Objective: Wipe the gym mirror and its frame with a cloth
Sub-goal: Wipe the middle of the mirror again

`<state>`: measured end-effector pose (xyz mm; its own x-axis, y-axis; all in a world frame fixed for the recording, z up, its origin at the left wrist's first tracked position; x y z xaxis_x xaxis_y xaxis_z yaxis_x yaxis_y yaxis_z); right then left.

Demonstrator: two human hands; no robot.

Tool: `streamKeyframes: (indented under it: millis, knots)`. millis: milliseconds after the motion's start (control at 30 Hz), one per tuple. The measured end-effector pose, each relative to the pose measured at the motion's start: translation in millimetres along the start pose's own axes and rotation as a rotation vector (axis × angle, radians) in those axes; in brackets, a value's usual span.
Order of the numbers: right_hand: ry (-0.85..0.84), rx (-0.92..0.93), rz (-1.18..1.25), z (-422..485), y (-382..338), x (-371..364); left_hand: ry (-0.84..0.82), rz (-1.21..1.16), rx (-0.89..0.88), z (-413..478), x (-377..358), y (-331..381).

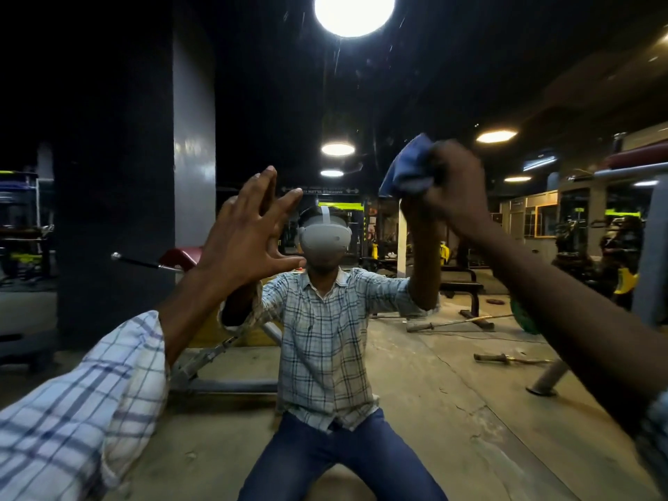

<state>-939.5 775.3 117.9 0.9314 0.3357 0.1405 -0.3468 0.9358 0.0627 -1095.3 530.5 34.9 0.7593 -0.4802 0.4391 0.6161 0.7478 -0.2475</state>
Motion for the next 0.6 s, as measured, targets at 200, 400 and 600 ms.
streamKeyframes:
  millis: [200,400,600]
  knots:
    - [-0.204,0.065,0.160,-29,-59,-82,0.009,-0.034,0.001,-1,2,-11]
    - [0.182,-0.075,0.020,30,-27,-35,-0.005,-0.002,-0.005,-5,0,-33]
    - [-0.251,0.145,0.147,-4,-102,-117,-0.005,-0.019,0.005,-6,0,-33]
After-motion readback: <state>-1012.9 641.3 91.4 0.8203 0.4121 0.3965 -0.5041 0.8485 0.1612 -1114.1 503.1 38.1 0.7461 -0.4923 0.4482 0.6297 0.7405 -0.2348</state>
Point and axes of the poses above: each hand's wrist, its own z-axis towards the middle knuckle, its own x-axis out of the back of the hand, y = z × x, the point moved 10 cm from there along z, towards the middle knuckle, and after that the axes turned 11 degrees about z, right-handed, at the moved point
